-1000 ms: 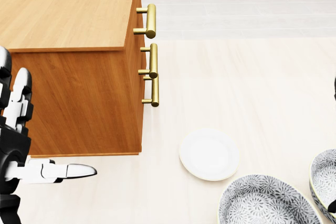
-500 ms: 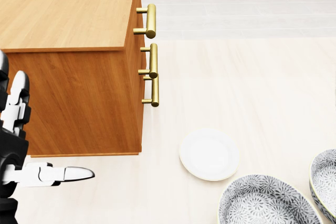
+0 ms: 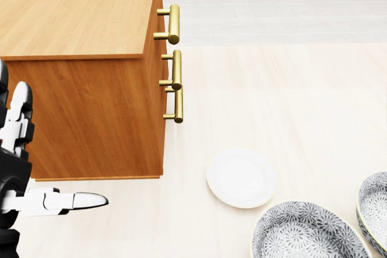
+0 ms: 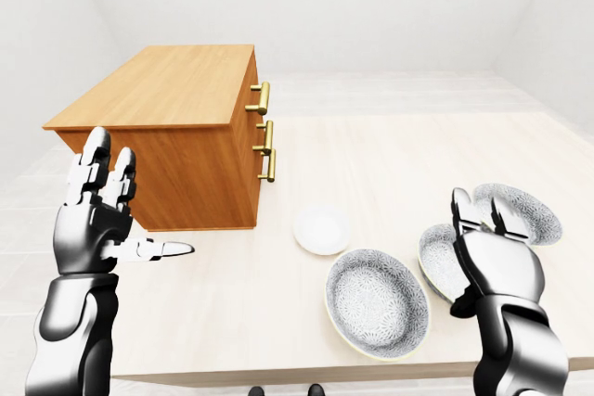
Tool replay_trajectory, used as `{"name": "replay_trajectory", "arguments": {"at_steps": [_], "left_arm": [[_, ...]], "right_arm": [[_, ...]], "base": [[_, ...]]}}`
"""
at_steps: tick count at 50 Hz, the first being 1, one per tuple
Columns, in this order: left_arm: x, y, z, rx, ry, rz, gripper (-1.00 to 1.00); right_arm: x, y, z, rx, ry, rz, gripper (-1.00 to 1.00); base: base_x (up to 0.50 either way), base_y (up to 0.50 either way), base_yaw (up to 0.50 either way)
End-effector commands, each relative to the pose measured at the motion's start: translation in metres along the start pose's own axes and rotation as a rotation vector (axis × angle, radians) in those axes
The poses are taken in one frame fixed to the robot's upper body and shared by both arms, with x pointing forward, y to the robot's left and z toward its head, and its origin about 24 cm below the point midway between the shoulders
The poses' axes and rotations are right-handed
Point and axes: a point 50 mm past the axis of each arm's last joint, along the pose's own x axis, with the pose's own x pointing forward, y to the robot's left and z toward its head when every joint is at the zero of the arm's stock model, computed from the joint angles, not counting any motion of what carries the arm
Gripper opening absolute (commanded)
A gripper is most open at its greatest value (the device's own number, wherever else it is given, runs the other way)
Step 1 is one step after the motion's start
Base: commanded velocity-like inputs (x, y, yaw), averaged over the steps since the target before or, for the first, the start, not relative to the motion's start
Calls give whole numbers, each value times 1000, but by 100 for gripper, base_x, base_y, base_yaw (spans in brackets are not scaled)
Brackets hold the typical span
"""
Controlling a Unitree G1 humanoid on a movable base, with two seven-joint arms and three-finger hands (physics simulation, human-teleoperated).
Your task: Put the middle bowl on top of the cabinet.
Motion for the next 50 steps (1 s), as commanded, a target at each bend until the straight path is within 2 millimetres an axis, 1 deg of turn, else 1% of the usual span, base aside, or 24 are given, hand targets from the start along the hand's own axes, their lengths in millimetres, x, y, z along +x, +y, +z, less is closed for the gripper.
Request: {"name": "replay_trajectory", "arguments": {"at_steps": [1,5,9,16,22,26,29,31,33,39,45,50], "left_arm": [[0,0,0,1,-1,1,100],[0,-1,1,3,-3,1,100],[-3,-1,7,7,-23,-1,100],[-3,-1,4,13,-10,-1,100],[-3,1,10,15,-36,4,100],[-1,0,4,19,-16,4,100],[-2,0,5,23,-18,6,100],[-4,1,12,25,-40,6,100],[-4,1,14,25,-50,6,100],[-5,1,13,39,-43,15,100],[-6,2,17,39,-59,18,100],[-5,2,12,40,-39,23,100]], "right_arm": [[1,12,-7,-34,43,40,100],[2,16,-10,-46,53,46,100],[3,21,-10,-55,57,56,100],[5,29,-10,-72,58,74,100],[7,34,-11,-89,60,88,100],[8,38,-11,-92,58,96,100],[8,39,-11,-99,58,97,100],[8,38,-11,-99,57,99,100],[8,39,-11,-99,56,102,100],[4,46,-11,-110,59,109,100],[4,48,-13,-112,64,114,100],[1,54,-12,-124,67,120,100]], "base": [[0,0,0],[0,0,0],[0,0,0],[0,0,0],[0,0,0],[0,0,0],[0,0,0],[0,0,0],[0,0,0],[0,0,0],[0,0,0],[0,0,0]]}}
